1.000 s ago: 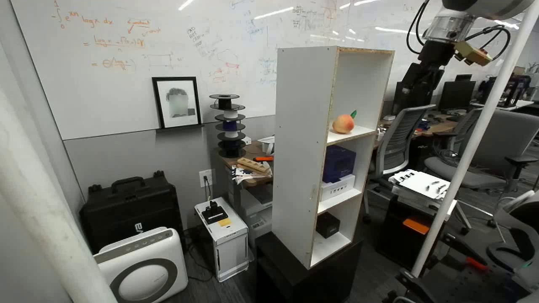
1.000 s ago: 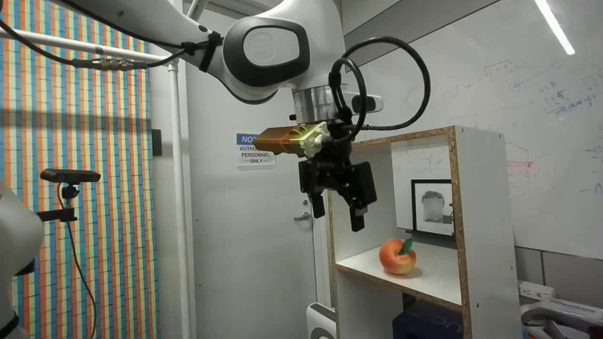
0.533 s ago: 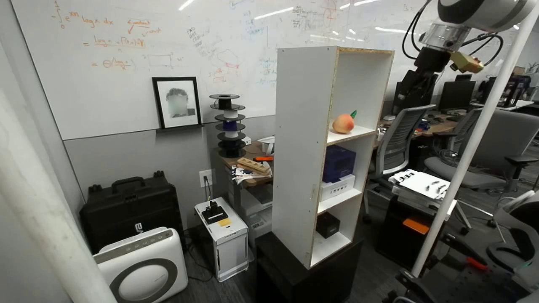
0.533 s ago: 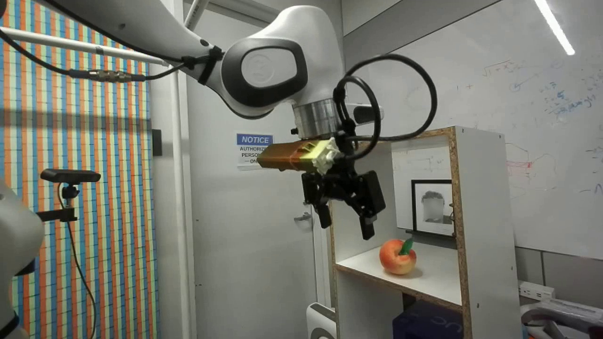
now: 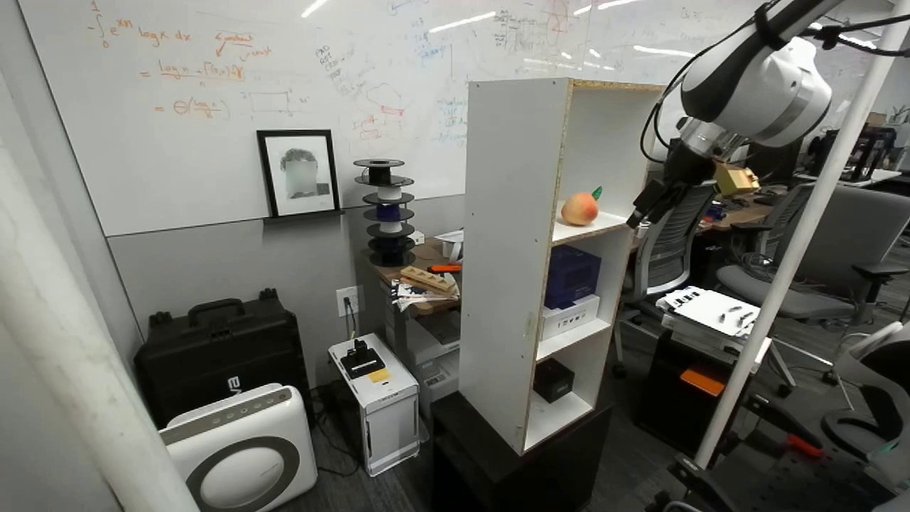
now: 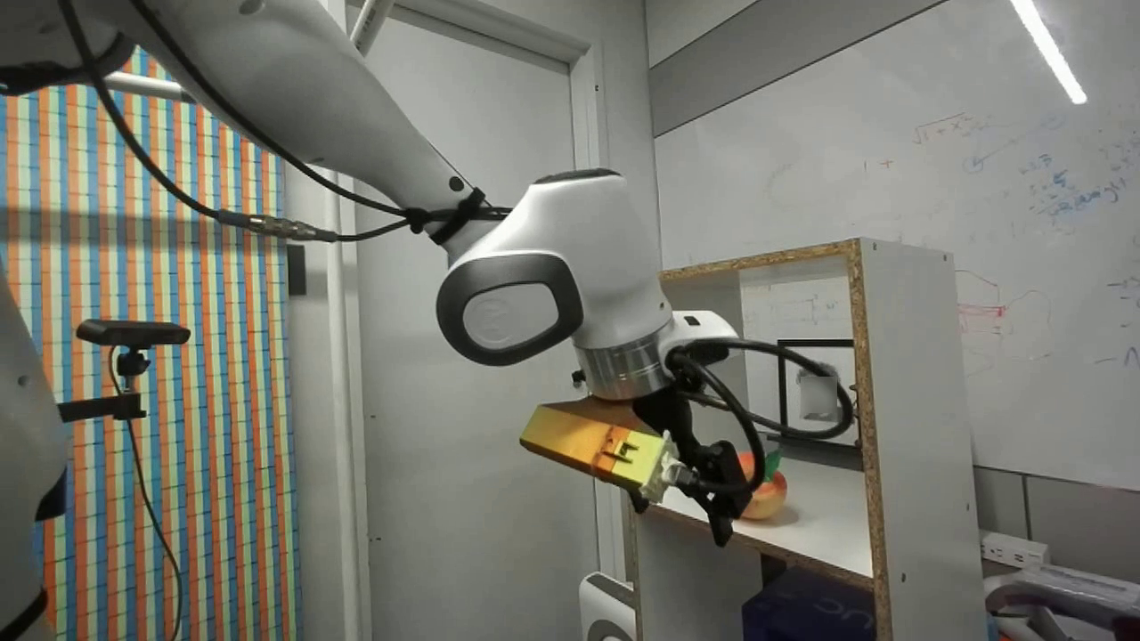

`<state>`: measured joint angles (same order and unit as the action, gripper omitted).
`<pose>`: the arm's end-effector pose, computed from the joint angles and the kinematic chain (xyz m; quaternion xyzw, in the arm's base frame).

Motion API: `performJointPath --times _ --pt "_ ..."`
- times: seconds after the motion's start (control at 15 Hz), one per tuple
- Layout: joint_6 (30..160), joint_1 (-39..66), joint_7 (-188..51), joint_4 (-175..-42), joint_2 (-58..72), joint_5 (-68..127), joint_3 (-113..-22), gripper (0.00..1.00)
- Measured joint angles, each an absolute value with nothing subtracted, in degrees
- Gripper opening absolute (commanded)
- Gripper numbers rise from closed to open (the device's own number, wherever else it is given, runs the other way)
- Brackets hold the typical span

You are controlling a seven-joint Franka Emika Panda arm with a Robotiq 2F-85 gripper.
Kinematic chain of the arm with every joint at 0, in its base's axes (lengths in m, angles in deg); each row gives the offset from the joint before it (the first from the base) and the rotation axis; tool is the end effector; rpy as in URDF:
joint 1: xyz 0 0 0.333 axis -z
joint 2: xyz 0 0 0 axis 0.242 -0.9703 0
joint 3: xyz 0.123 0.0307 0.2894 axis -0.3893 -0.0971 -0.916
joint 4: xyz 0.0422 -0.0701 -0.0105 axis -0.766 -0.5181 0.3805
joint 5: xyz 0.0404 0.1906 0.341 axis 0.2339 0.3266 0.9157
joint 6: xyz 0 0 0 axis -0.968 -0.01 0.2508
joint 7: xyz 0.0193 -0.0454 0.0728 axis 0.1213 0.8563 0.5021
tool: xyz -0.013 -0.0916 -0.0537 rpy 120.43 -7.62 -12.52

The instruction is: Put the peach on top of the shelves

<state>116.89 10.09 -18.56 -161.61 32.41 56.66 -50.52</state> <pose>0.4475 -0.1532 0.3550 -0.9752 -0.0664 -0.2078 0.0365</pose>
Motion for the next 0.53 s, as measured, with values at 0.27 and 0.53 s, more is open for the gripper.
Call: performJointPath --times 0.27,0.53 --pt "116.84 6.39 -6.05 -157.47 28.71 71.7 -49.11 1.0" --pt "116.54 5.85 3.46 -152.35 24.89 82.63 -49.02 1.0"
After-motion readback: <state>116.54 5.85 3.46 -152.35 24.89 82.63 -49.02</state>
